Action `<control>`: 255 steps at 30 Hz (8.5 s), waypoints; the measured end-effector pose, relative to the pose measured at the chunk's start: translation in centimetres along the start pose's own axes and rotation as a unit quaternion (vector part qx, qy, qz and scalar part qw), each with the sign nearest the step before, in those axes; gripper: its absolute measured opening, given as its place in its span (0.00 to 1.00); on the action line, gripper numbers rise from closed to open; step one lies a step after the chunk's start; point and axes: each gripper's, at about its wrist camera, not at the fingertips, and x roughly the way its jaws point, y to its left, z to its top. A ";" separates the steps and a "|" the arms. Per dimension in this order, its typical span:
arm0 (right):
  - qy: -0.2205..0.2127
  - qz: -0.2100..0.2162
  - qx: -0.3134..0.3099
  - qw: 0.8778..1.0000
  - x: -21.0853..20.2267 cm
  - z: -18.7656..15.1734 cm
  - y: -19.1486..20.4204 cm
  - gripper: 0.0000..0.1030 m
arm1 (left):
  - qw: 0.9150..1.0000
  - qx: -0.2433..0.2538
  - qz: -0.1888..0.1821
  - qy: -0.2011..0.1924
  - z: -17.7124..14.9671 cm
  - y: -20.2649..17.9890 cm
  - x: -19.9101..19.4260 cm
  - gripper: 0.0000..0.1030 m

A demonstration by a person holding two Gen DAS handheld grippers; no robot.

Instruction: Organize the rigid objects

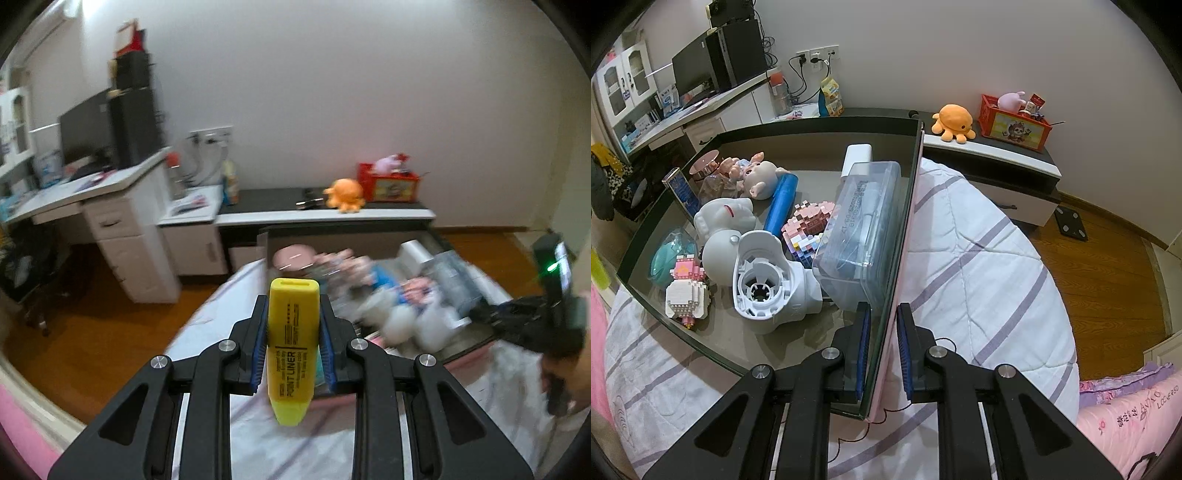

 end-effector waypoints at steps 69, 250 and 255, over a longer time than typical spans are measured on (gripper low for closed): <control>-0.062 -0.029 -0.027 0.997 -4.6 0.9 3.1 0.17 | 0.999 0.012 0.041 0.005 -0.9 -5.2 3.6 1.00; -0.429 -0.027 -0.009 0.903 -34.5 -20.5 14.4 1.00 | 0.947 0.016 0.095 -0.306 -11.4 -10.1 -35.0 1.00; -0.427 -0.030 -0.008 0.903 -34.4 -20.7 14.5 1.00 | 0.948 0.017 0.093 -0.305 -11.5 -10.0 -35.0 1.00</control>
